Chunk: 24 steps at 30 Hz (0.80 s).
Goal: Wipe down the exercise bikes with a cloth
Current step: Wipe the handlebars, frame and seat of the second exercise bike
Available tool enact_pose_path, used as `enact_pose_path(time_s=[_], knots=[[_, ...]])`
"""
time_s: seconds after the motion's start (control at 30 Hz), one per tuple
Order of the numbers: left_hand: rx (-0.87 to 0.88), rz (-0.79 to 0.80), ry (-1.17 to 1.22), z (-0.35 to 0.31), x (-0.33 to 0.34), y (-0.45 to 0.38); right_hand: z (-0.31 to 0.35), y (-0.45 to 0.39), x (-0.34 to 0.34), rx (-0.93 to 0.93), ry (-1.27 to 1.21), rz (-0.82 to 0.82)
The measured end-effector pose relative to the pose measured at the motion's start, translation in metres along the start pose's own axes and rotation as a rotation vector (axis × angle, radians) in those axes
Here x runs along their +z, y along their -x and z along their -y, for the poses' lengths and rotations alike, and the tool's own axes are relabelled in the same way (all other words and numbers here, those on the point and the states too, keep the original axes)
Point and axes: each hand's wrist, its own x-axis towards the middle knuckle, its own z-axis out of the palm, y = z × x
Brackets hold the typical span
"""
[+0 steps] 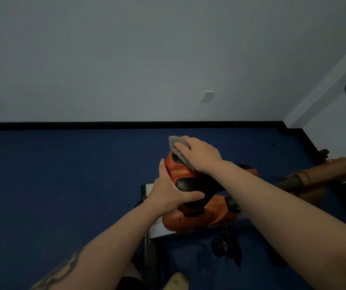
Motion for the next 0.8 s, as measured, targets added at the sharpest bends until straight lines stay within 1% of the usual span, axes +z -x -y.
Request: enact_pose_path(time_s=[0.07, 0.13, 0.17, 0.27, 0.33, 0.4, 0.43, 0.5, 0.53, 0.57, 0.6, 0.63, 0.73, 0.8], knots=[[0.039, 0.023, -0.005, 0.002, 0.001, -0.001, 0.001, 0.017, 0.005, -0.178, 0.007, -0.05], [0.028, 0.061, -0.036, 0.001, 0.001, -0.003, -0.004, 0.032, 0.004, -0.329, 0.022, -0.067], [0.024, 0.069, -0.044, 0.001, 0.0, -0.004, -0.004, 0.032, 0.002, -0.335, 0.031, -0.046], [0.039, 0.06, -0.039, 0.001, -0.002, -0.006, 0.02, 0.004, -0.009, -0.161, 0.061, 0.113], [0.015, 0.049, -0.013, 0.001, -0.002, -0.006, 0.043, -0.016, -0.015, -0.077, 0.142, 0.224], [0.005, 0.045, -0.002, 0.003, 0.0, -0.005, 0.056, -0.023, -0.016, -0.074, 0.241, 0.295], [0.017, 0.042, -0.014, 0.005, 0.001, -0.004, 0.056, -0.02, -0.015, -0.134, 0.284, 0.303], [0.049, 0.015, -0.051, 0.006, 0.002, -0.001, 0.046, -0.004, -0.01, -0.394, 0.342, 0.236], [0.057, 0.002, -0.057, 0.005, 0.001, -0.001, 0.04, 0.004, -0.008, -0.516, 0.318, 0.209], [0.058, -0.002, -0.045, 0.004, 0.001, -0.001, 0.034, 0.005, -0.008, -0.587, 0.252, 0.201], [0.053, 0.006, -0.025, 0.004, 0.001, -0.002, 0.031, 0.001, -0.011, -0.582, 0.176, 0.215], [0.046, 0.02, -0.006, 0.004, 0.0, -0.003, 0.032, -0.006, -0.014, -0.508, 0.126, 0.235], [0.025, 0.052, 0.048, 0.003, 0.0, -0.006, 0.043, -0.036, -0.022, -0.133, 0.085, 0.34], [0.013, 0.046, 0.059, 0.006, 0.001, -0.008, 0.052, -0.043, -0.017, 0.056, 0.132, 0.305]])
